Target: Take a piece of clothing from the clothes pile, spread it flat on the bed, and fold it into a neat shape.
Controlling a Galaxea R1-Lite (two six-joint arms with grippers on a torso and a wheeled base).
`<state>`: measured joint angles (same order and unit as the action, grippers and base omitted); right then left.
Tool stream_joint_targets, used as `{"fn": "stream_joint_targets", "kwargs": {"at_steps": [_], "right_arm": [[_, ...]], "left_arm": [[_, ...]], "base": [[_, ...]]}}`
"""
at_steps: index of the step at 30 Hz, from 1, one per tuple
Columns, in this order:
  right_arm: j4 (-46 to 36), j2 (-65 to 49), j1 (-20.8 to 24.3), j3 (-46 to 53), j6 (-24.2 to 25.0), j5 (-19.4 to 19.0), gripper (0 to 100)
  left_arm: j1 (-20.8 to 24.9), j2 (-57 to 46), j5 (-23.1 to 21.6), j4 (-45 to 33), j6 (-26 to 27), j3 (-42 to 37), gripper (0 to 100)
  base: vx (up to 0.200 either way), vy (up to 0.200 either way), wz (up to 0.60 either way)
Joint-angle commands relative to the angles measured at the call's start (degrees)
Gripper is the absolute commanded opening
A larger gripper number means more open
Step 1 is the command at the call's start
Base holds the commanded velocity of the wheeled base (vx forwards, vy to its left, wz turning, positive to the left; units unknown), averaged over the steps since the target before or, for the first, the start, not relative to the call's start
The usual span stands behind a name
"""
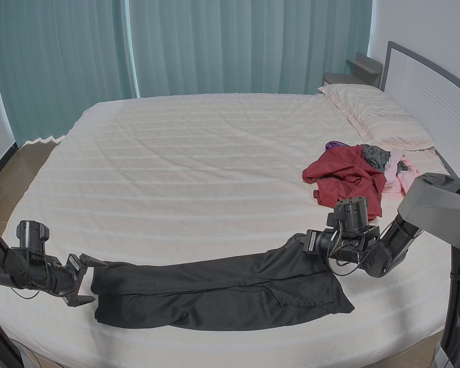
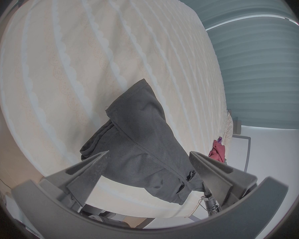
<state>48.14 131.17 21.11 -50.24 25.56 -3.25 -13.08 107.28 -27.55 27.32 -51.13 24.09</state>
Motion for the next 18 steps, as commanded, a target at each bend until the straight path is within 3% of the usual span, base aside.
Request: {"fn": "stream_joint_targets", "kwargs": {"at_steps": [1,7,8,18], "right_arm": [[-1.73,5.15,-0.90,-3.64,-0.51,0.44,0],[-6.13,5.94,-1.34,-5.92,-0.51,1.76,0],[-7.18,5.94,-1.34,-6.28,-0.51,1.85,100],[-8.94,2.77,-1.25,-8.30,-0.51,4.13,100]], "left_arm": [[-0.02,0.13,0.04,0.01,-0.03,-0.01,100],[-0.02,0.13,0.04,0.01,-0.03,0.08,100],[-0.02,0.13,0.04,0.01,-0.03,-0.01,100],[-0.02,0.13,0.04,0.01,-0.03,-0.01,100]], "base": [[0.000,0.000,0.00],[0.000,0.000,0.00],[0.000,0.000,0.00],[0.000,0.000,0.00]]}}
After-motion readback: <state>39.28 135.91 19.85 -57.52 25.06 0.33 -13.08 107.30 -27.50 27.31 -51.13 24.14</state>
